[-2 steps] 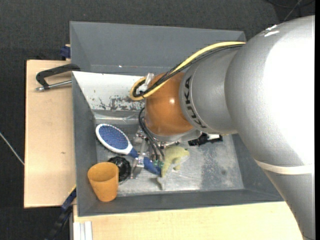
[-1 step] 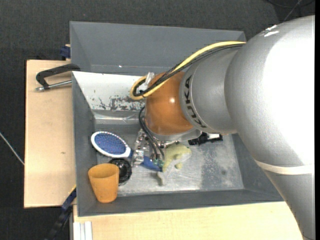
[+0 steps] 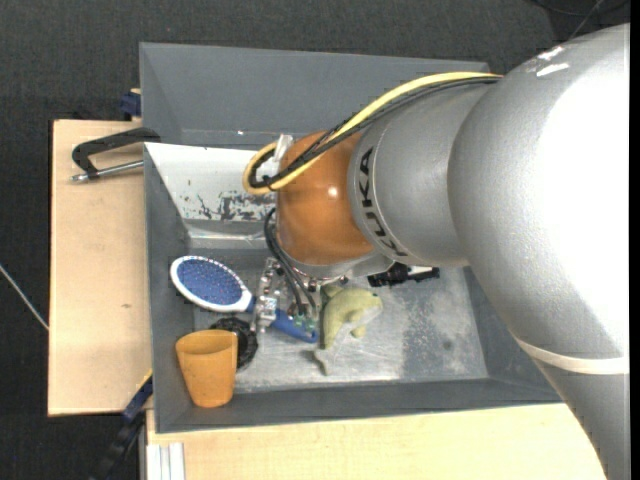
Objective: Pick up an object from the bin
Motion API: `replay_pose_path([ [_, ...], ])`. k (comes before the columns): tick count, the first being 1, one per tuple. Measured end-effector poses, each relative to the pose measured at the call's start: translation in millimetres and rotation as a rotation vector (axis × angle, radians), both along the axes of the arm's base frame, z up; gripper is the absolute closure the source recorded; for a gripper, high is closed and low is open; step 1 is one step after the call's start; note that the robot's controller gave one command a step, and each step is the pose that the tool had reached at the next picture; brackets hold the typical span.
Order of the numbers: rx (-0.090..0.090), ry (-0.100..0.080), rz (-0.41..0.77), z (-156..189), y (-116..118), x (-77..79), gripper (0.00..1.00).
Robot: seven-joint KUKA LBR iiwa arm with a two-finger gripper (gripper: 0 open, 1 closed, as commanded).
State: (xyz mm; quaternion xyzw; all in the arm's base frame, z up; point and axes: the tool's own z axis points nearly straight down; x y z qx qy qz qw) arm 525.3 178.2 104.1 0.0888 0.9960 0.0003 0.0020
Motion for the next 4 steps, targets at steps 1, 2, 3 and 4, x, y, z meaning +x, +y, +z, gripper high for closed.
replay_pose_path([
  [1,-0.017,-0.019,0.073,-13,17,-15.0,1.00],
  [2,-0.007,-0.016,0.080,-16,16,-14.8,1.00],
  [3,-0.003,-0.003,0.085,-22,13,-10.6,1.00],
  [4,0.004,-0.013,0.249,-28,-8,-18.2,1.00],
])
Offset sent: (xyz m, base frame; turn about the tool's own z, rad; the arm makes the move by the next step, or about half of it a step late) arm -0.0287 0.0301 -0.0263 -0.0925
